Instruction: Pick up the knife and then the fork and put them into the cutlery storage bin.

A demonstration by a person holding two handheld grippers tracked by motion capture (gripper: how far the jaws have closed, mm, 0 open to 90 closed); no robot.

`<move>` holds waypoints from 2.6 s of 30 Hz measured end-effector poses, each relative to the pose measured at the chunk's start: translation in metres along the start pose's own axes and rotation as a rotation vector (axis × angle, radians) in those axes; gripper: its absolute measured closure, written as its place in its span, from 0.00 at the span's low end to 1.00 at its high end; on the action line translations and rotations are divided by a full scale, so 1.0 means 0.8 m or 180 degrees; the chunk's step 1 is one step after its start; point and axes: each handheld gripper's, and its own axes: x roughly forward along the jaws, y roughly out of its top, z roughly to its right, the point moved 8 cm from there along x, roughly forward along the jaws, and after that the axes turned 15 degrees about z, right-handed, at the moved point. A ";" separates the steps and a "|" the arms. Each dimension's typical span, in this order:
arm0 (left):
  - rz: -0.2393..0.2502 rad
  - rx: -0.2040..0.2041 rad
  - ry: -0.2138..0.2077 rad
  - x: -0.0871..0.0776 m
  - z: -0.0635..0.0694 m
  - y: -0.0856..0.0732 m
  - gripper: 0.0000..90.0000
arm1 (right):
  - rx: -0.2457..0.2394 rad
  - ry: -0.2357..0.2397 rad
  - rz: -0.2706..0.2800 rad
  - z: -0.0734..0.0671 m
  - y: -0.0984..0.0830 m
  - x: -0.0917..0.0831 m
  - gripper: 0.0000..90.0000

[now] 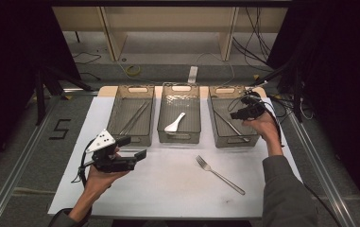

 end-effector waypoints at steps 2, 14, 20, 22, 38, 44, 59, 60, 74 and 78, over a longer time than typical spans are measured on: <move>-0.0010 -0.0003 -0.0003 0.001 0.001 -0.001 0.18 | -0.0025 0.0015 0.0051 -0.004 0.004 -0.006 0.53; -0.0020 0.0003 -0.0011 0.001 0.002 -0.002 0.18 | -0.0431 0.0386 0.0058 -0.078 0.000 -0.050 0.36; -0.0013 0.0014 -0.0017 0.001 0.003 -0.001 0.18 | -0.0774 0.0519 -0.0001 -0.124 -0.024 -0.068 0.35; -0.0006 0.0014 -0.0026 0.002 0.004 -0.001 0.18 | -0.0852 0.0607 -0.0043 -0.136 -0.032 -0.070 0.35; -0.0007 0.0025 -0.0032 0.001 0.004 0.000 0.18 | -0.1045 0.0806 -0.0621 -0.167 -0.097 -0.069 0.39; -0.0022 0.0045 -0.0032 0.001 0.004 -0.001 0.18 | -0.1035 0.0826 -0.0803 -0.168 -0.122 -0.070 0.45; -0.0021 0.0040 -0.0021 0.000 0.004 -0.001 0.18 | -0.1218 0.0922 -0.1059 -0.177 -0.151 -0.061 0.60; -0.0029 0.0045 -0.0027 0.000 0.004 -0.001 0.18 | -0.1215 0.0914 -0.1079 -0.178 -0.152 -0.061 0.60; -0.0042 0.0051 -0.0022 0.001 0.004 -0.002 0.18 | -0.1359 0.0955 -0.1205 -0.181 -0.164 -0.052 0.74; -0.0042 0.0051 -0.0014 0.000 0.004 -0.002 0.18 | -0.1379 0.0967 -0.1233 -0.182 -0.166 -0.052 0.78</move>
